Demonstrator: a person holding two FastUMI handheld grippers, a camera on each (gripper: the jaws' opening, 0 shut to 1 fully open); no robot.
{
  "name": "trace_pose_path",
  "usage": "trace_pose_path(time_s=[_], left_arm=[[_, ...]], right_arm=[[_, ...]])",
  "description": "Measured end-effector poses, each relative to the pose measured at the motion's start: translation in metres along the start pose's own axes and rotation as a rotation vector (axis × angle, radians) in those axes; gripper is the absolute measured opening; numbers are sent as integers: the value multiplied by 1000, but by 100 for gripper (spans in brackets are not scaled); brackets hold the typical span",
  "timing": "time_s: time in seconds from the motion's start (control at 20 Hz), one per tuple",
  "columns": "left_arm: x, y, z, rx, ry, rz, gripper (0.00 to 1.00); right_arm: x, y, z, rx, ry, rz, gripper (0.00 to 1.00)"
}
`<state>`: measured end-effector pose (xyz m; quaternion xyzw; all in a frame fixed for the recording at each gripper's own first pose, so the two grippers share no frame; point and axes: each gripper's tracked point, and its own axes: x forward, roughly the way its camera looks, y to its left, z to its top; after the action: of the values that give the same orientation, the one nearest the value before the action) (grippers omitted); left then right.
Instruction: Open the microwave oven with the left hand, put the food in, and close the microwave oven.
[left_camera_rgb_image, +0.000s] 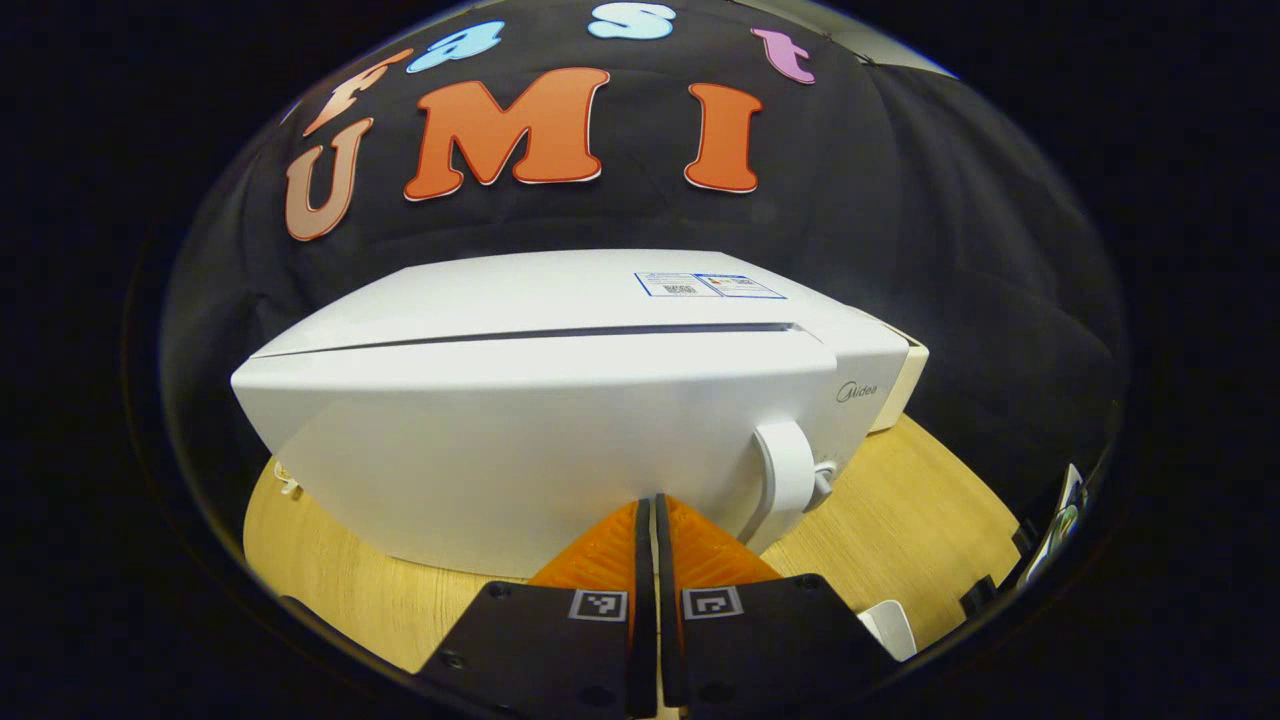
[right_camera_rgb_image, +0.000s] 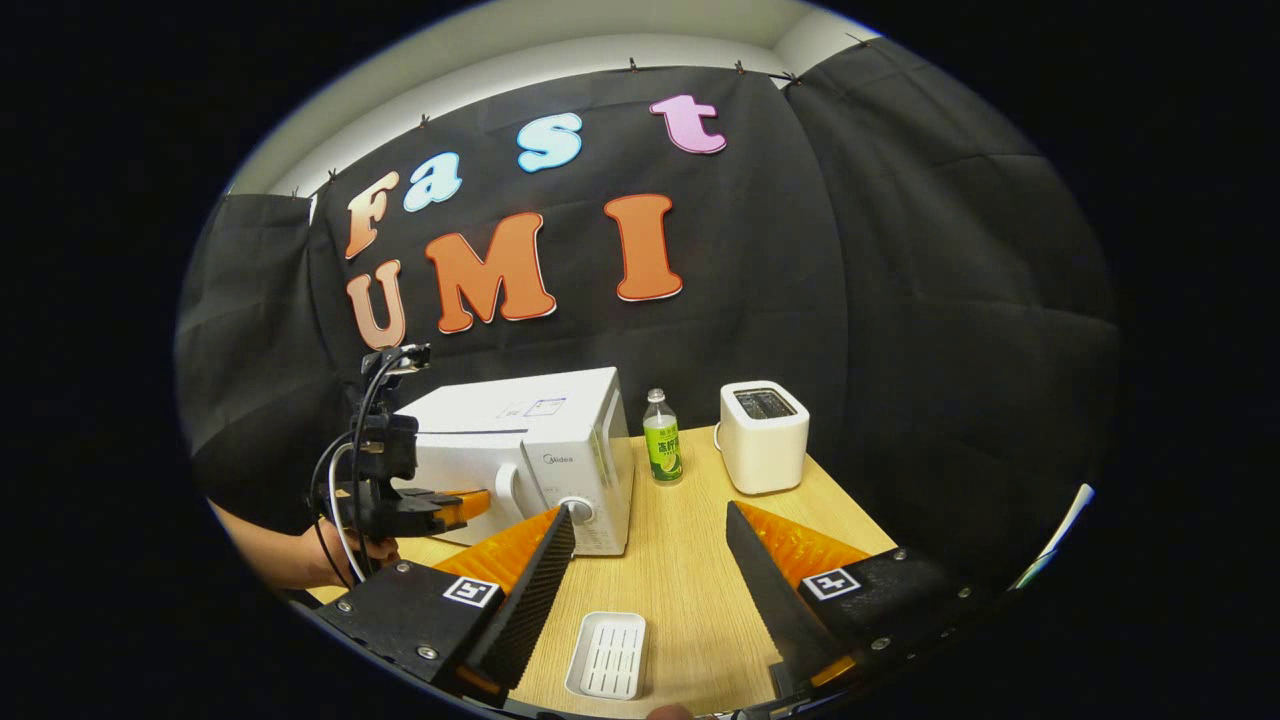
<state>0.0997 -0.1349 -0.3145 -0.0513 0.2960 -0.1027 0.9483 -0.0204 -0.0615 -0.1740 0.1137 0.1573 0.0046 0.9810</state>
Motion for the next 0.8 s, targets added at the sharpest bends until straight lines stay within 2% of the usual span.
trace_pose_path(time_s=[0.1,0.15,0.3,0.5,0.8], left_arm=[[8,3,9,7,-22,-8,6],[8,-4,3,-24,8,-15,6],[11,-6,-5,-1,21,-9,5],[9,-7,-5,-2,24,28,5],[-49,16,54,118,-163,99,5]], right_arm=[[0,-1,1,1,5,3,94],[-1,-2,-1,-5,7,4,94],[-3,-7,1,-18,5,-2,94],[-5,-6,3,-24,0,0,94],[-2,7,14,-45,-14,17,94]])
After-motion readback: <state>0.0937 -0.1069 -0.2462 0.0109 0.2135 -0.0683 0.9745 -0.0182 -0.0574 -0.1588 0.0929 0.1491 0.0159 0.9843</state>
